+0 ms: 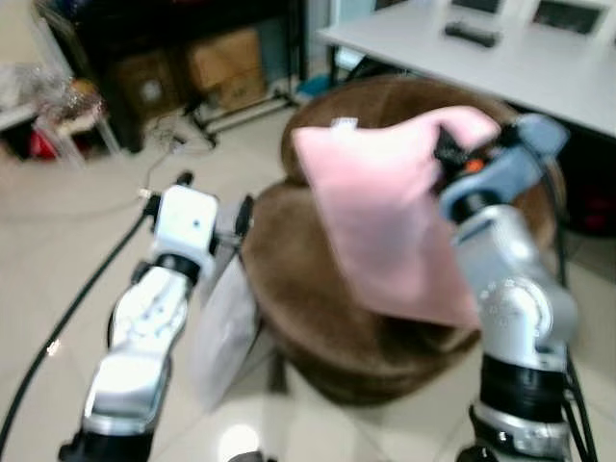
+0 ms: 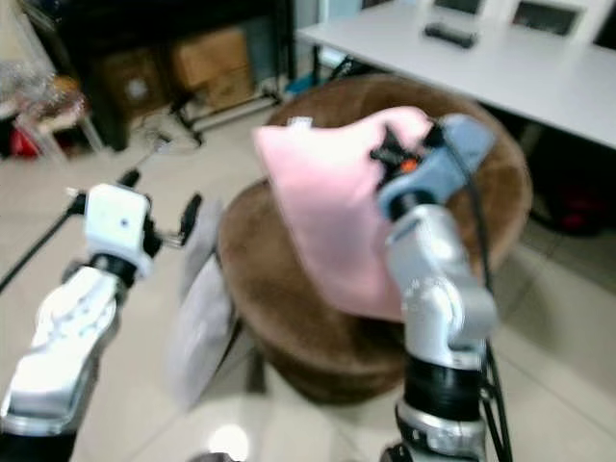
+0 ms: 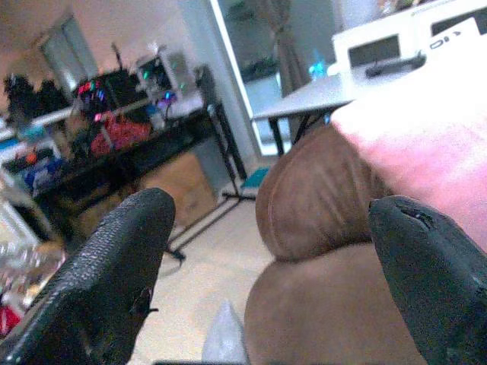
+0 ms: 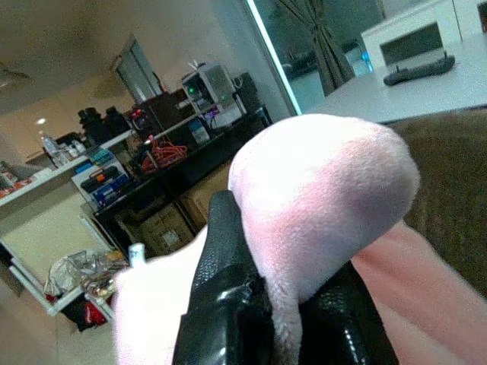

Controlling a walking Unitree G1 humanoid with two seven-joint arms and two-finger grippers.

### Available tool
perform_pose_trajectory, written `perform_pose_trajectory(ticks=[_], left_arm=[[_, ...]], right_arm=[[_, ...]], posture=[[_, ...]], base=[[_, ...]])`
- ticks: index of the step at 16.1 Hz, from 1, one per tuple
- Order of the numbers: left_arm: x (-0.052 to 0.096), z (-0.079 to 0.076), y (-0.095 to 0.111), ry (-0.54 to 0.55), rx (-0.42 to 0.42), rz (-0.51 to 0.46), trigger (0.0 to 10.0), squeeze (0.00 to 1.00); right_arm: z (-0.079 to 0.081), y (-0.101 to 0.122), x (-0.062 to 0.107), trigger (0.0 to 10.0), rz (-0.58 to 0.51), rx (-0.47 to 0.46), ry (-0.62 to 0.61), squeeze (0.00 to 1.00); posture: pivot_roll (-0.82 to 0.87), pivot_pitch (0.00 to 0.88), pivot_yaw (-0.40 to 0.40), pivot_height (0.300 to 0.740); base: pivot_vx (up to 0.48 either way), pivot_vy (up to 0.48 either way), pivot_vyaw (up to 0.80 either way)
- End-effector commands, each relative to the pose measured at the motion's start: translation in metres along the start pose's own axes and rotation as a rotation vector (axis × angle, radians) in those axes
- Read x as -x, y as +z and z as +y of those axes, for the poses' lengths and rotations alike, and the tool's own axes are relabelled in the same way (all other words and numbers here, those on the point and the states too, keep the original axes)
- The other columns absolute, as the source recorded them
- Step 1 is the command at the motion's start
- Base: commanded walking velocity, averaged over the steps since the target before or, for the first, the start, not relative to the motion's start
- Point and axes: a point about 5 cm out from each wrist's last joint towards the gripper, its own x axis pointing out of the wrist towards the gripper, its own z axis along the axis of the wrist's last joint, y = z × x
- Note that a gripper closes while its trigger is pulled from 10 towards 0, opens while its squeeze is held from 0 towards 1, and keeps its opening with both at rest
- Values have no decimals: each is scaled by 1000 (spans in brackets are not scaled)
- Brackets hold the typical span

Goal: Move the pillow to the sofa from floor

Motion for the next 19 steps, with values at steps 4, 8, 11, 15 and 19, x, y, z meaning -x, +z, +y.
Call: perform_pose_trajectory(ticks=[4,8,11,15,19], left_arm=[[0,1,5,2,4,-22,10000,0],[3,6,5,17,-3,-27,10000,0],[3,5,6,14,-2,-31,10000,0],[5,4,8,5,-6,-38,10000,0],[6,4,8,-3,-8,-36,10000,0]], right_arm=[[12,13,-4,10000,-56,2,64,0],[24,11,-7,10000,-50,0,128,0],[31,12,-8,10000,-51,-3,166,0],[50,18,-10,10000,-57,-16,260,0],[67,19,-11,10000,-44,-30,348,0]], posture=[[43,0,11,740],[55,0,2,740],[58,0,-6,740],[58,0,-6,740],[68,0,-5,740]], base=[[276,0,-400],[275,0,0],[277,0,0],[275,0,0],[274,0,200]])
